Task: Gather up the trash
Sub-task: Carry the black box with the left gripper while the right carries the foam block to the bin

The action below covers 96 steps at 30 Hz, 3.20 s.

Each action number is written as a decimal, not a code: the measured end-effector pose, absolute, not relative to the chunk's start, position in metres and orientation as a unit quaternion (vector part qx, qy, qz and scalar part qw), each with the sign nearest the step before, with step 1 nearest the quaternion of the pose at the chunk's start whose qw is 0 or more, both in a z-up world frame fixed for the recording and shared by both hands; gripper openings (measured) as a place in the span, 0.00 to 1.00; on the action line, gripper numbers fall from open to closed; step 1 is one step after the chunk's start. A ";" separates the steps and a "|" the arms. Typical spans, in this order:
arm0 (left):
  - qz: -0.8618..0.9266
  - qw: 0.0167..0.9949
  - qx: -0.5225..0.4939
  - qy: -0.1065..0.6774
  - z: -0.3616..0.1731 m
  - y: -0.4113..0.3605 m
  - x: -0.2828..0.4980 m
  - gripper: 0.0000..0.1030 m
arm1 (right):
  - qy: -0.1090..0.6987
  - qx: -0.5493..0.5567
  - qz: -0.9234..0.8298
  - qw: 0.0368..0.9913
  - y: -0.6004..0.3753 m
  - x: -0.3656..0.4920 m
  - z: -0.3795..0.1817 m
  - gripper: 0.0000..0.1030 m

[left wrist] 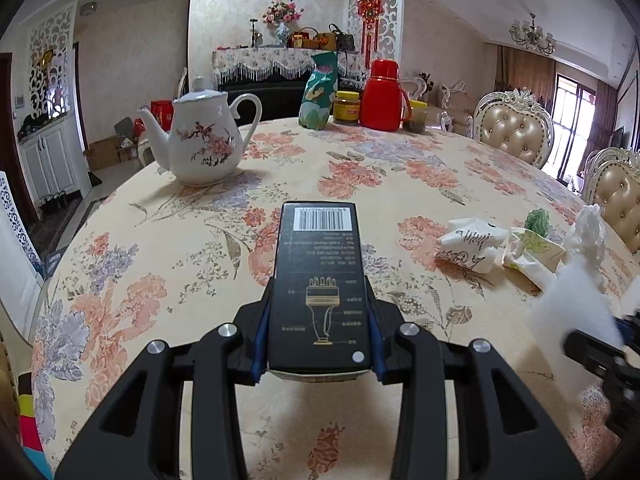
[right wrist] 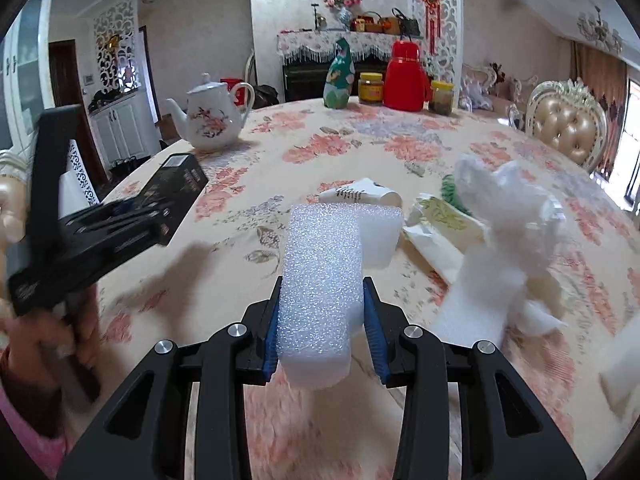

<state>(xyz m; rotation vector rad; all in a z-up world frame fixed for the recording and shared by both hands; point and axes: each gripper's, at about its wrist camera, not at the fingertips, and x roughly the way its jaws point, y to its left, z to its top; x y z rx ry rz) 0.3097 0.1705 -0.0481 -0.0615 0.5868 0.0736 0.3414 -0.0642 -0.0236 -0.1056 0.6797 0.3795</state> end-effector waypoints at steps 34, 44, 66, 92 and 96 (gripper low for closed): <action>-0.159 0.951 0.059 0.259 -0.022 -0.062 0.185 0.37 | 0.273 -0.003 0.066 0.960 -0.266 0.226 -0.004 0.36; -0.219 0.939 0.063 0.258 -0.023 -0.124 0.178 0.37 | 0.262 0.022 0.018 0.965 -0.337 0.196 -0.007 0.36; -0.398 0.878 0.091 0.251 -0.029 -0.316 0.145 0.37 | 0.227 0.058 -0.140 0.962 -0.516 0.106 -0.005 0.36; -0.537 0.794 0.102 0.265 -0.034 -0.522 0.154 0.37 | 0.247 0.111 -0.219 0.938 -0.665 0.081 -0.035 0.37; -0.542 0.787 0.108 0.274 -0.043 -0.539 0.160 0.53 | 0.243 0.118 -0.213 0.939 -0.674 0.082 -0.038 0.38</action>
